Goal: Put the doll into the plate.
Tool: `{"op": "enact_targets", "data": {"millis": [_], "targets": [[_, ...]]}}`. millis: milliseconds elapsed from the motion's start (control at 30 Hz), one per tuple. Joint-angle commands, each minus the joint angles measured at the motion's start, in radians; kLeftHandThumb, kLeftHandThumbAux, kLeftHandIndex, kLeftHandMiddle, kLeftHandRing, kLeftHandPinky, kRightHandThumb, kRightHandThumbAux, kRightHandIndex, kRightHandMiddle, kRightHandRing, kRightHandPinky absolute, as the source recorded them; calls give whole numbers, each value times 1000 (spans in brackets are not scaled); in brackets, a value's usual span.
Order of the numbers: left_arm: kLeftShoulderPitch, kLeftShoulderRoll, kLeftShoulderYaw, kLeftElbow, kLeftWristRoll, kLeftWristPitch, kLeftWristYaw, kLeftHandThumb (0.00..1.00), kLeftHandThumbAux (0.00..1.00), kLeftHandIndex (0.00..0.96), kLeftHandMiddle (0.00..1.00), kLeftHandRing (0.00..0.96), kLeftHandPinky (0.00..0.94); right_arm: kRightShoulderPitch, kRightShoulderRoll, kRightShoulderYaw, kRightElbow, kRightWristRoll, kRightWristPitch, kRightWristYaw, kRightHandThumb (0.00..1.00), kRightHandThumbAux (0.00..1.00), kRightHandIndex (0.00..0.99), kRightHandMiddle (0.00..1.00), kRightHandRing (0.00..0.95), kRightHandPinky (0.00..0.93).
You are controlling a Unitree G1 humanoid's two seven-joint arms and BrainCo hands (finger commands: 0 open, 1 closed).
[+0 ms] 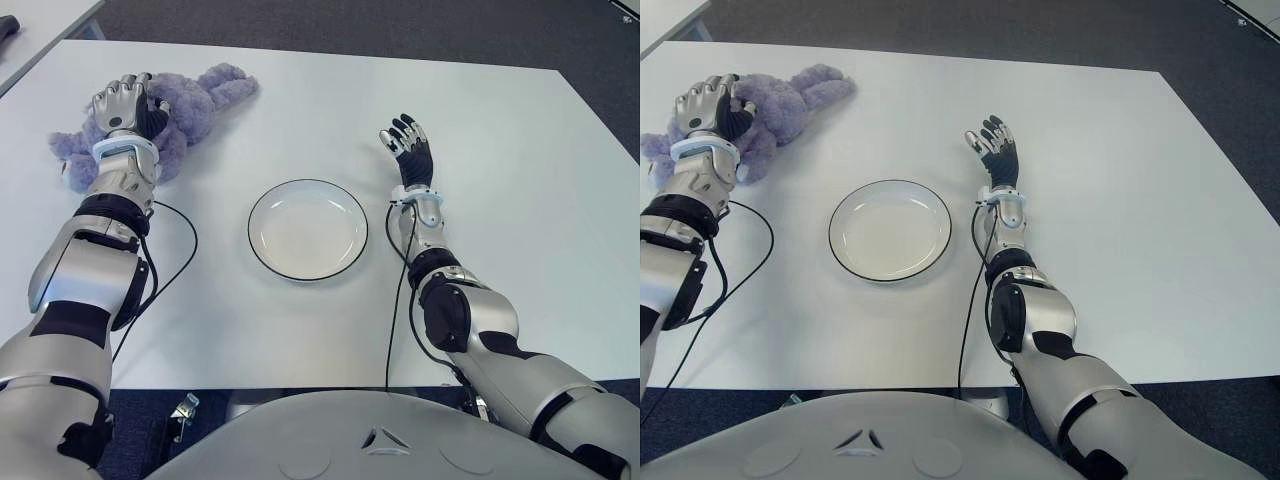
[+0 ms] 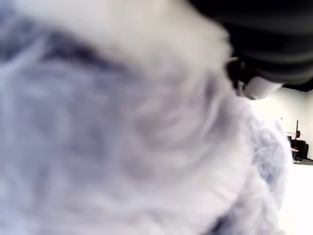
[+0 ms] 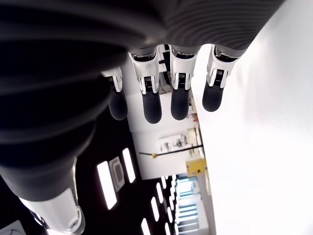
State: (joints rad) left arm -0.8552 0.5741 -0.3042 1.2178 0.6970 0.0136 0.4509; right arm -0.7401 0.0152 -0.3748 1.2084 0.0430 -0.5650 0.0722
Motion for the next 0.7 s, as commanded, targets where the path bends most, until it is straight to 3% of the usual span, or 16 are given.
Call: {"op": "enact_targets", "data": {"millis": [33, 167, 333, 467, 700], "targets": [[50, -47, -22, 64, -23, 29, -110, 655, 313, 133, 160, 188, 273, 238, 15, -33, 128, 36, 51, -2, 119, 733, 142, 166, 123, 127], [48, -48, -24, 68, -25, 34, -134, 645, 317, 140, 164, 189, 253, 237, 13, -37, 129, 39, 54, 3, 122, 738, 145, 168, 126, 136], [47, -49, -26, 70, -27, 39, -150, 640, 327, 158, 187, 213, 295, 237, 12, -38, 129, 40, 53, 3, 127, 736, 146, 168, 127, 136], [46, -52, -28, 73, -29, 49, -158, 652, 342, 212, 230, 253, 348, 237, 13, -40, 128, 40, 52, 3, 130, 743, 150, 172, 131, 142], [41, -59, -22, 75, -41, 71, -180, 679, 345, 289, 272, 284, 357, 236, 12, -43, 128, 39, 54, 2, 123, 750, 154, 174, 131, 135]]}}
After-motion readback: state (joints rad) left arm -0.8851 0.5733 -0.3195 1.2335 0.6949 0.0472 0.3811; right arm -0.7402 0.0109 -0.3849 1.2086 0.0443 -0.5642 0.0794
